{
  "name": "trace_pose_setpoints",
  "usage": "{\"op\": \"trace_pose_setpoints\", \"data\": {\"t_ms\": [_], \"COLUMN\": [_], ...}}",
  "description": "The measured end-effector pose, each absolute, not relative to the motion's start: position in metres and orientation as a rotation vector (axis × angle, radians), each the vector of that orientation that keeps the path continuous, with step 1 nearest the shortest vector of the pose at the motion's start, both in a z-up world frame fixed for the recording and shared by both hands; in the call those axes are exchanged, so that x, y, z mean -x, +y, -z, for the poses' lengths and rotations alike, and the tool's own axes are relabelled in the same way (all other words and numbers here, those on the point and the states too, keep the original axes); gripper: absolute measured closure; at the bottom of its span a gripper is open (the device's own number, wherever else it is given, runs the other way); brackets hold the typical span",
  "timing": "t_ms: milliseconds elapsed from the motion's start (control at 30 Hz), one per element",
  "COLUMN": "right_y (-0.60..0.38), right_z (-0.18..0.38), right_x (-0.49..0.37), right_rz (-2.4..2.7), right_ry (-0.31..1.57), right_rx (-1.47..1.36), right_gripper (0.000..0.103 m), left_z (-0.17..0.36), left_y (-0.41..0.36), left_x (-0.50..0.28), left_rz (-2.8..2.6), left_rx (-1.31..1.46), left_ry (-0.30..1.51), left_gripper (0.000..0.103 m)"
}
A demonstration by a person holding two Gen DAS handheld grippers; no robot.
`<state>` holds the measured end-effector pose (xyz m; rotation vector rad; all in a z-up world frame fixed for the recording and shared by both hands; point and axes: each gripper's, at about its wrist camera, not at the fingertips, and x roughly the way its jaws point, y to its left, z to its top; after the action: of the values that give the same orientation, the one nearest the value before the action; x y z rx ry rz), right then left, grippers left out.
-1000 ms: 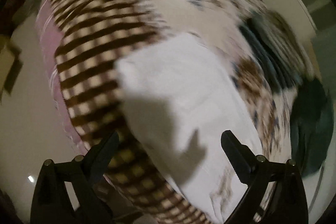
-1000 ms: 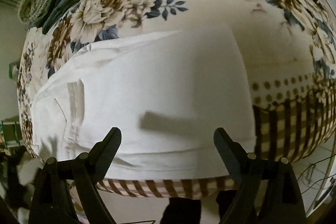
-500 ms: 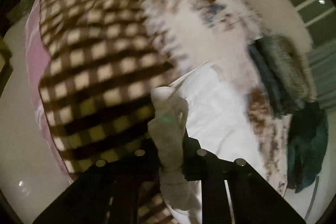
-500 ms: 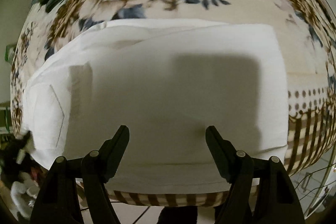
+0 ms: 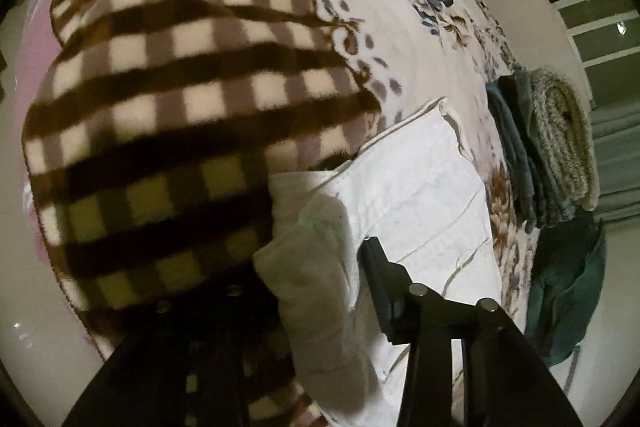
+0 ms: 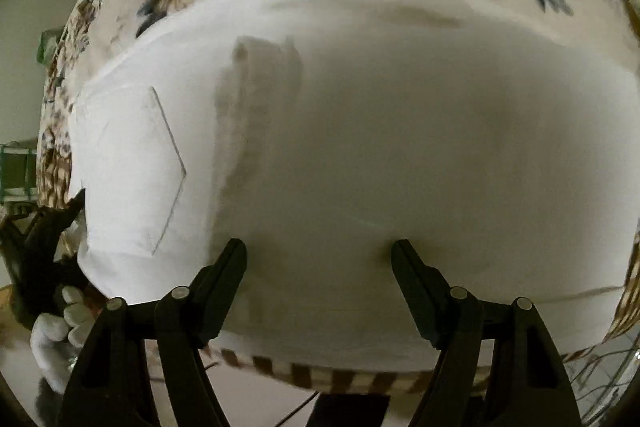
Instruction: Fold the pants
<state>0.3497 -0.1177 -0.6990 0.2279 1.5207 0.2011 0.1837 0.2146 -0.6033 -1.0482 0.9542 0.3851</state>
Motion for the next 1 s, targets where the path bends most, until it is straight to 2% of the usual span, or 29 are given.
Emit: {"op": "trace_pose_setpoints", "data": {"t_ms": [67,133,200,333,467,533,600,767,800,833,867,1000], "right_y": [-0.123,-0.126,-0.120,-0.093,-0.105,-0.107,-0.103,-0.075,-0.070,-0.067,-0.064,-0.045], "right_z": [0.684,0.678,0.689,0.723,0.695,0.672,0.664,0.679,0.686,0.690,0.691,0.679], "right_x": [-0.359,-0.374,-0.389,-0.407,-0.399,-0.378,-0.354,-0.297,-0.292,-0.287,-0.286,-0.275], "right_rz": [-0.212,-0.211,-0.242,-0.301,-0.370,-0.423,-0.467,-0.508,-0.500,-0.493,-0.495,-0.488], "right_ry": [1.424,1.341,1.342,1.441,1.427,1.400,1.435,1.447,1.436,1.417,1.398,1.343], "right_rx": [-0.328,-0.403,-0.468,-0.409,-0.407,-0.333,-0.251,-0.020,0.009,0.028,0.031,0.113], "right_gripper": [0.045,0.047,0.061,0.060,0.059,0.055,0.054,0.054,0.056,0.062,0.081,0.085], "left_z": [0.599,0.598,0.600,0.599,0.596,0.595,0.593,0.592,0.592,0.592,0.592,0.593], "left_y": [0.214,0.213,0.213,0.213,0.210,0.209,0.208,0.206,0.206,0.206,0.206,0.207], "left_x": [-0.183,-0.182,-0.183,-0.189,-0.188,-0.190,-0.190,-0.190,-0.191,-0.191,-0.191,-0.193], "left_rz": [-0.388,-0.387,-0.388,-0.394,-0.395,-0.399,-0.401,-0.408,-0.407,-0.406,-0.405,-0.394], "left_rx": [1.039,1.031,1.027,1.000,0.979,0.966,0.952,0.942,0.939,0.936,0.934,0.931], "left_ry": [0.955,0.957,0.962,0.984,0.990,0.993,0.997,1.003,1.005,1.006,1.009,1.017], "left_gripper": [0.067,0.067,0.067,0.067,0.067,0.067,0.067,0.067,0.067,0.067,0.067,0.067]}}
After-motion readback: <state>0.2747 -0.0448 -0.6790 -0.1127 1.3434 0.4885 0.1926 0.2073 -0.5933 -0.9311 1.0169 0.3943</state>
